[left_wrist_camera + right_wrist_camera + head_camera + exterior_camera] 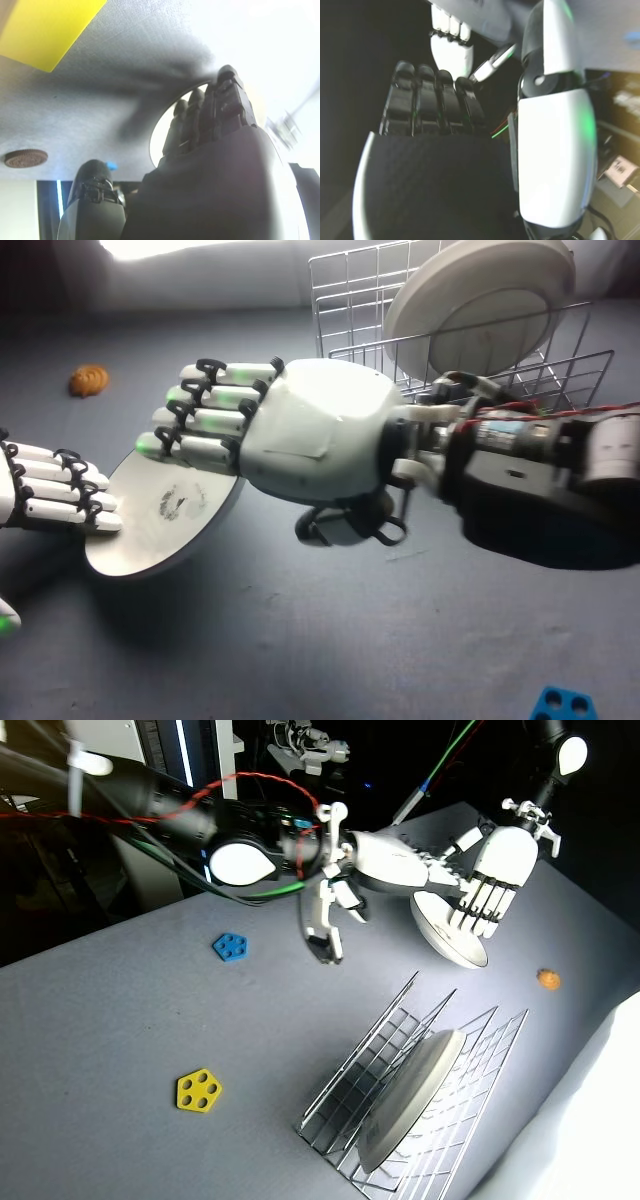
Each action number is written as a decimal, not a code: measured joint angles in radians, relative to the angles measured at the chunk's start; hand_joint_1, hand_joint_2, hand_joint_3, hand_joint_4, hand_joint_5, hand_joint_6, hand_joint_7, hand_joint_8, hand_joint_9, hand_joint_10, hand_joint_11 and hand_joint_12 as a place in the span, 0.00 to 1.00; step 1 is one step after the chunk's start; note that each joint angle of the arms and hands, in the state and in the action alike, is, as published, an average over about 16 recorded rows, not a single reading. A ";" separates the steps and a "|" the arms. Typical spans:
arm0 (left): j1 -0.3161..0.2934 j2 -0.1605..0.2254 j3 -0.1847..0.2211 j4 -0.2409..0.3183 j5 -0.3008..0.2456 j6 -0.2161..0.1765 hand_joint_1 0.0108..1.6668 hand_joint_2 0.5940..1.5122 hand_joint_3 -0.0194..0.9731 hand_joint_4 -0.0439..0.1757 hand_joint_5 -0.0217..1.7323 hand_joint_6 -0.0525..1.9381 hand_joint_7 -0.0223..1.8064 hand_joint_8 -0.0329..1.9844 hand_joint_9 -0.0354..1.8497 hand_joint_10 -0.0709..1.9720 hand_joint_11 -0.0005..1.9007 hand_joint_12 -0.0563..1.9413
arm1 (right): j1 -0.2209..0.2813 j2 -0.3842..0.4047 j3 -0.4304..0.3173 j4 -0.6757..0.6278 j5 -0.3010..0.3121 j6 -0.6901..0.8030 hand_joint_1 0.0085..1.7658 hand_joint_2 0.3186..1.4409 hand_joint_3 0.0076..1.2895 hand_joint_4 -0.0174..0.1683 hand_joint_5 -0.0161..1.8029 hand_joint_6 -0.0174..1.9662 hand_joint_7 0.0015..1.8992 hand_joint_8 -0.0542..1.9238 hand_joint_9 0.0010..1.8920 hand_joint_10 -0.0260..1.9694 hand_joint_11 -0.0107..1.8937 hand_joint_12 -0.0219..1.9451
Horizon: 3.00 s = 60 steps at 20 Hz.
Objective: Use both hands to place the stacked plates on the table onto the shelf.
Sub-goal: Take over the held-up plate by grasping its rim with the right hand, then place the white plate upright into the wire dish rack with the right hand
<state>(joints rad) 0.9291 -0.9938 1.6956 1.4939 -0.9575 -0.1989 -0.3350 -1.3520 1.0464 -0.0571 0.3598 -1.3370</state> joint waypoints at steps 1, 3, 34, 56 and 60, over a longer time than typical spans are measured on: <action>0.000 0.000 0.000 0.000 0.000 0.000 0.00 0.55 0.04 0.21 0.02 0.03 0.01 0.01 0.01 0.02 0.01 0.03 | -0.005 -0.024 0.018 0.012 0.003 -0.016 0.70 0.56 0.00 0.12 0.02 0.02 0.01 0.04 0.01 0.02 0.01 0.01; 0.001 0.000 0.000 -0.001 0.000 0.000 0.00 0.55 0.04 0.21 0.02 0.02 0.01 0.01 0.01 0.02 0.01 0.03 | -0.010 -0.070 0.055 0.036 0.007 -0.042 0.69 0.57 0.00 0.12 0.02 0.02 0.01 0.04 0.01 0.02 0.01 0.01; 0.004 -0.009 0.004 -0.001 -0.003 0.000 0.00 0.54 0.04 0.19 0.02 0.02 0.01 0.01 0.01 0.02 0.01 0.03 | -0.054 -0.287 0.306 0.099 0.071 -0.135 0.72 0.65 0.00 0.09 0.28 0.07 0.25 0.10 0.25 0.09 0.13 0.40; -0.115 0.002 0.013 0.040 -0.011 -0.014 0.00 0.55 0.04 0.20 0.03 0.03 0.02 0.02 0.02 0.03 0.01 0.03 | -0.057 -0.269 0.271 0.153 0.121 -0.157 0.72 0.56 0.00 0.06 0.53 0.28 0.57 0.28 0.58 0.47 0.46 0.53; -0.167 0.013 0.020 0.052 -0.016 -0.024 0.00 0.55 0.04 0.20 0.03 0.03 0.03 0.02 0.03 0.03 0.01 0.03 | -0.057 -0.253 0.255 0.155 0.120 -0.156 0.72 0.56 0.00 0.06 0.53 0.28 0.57 0.28 0.58 0.47 0.45 0.52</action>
<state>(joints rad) 0.7621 -0.9812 1.7157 1.5458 -0.9733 -0.2226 -0.3923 -1.6046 1.3012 0.0977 0.4799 -1.4934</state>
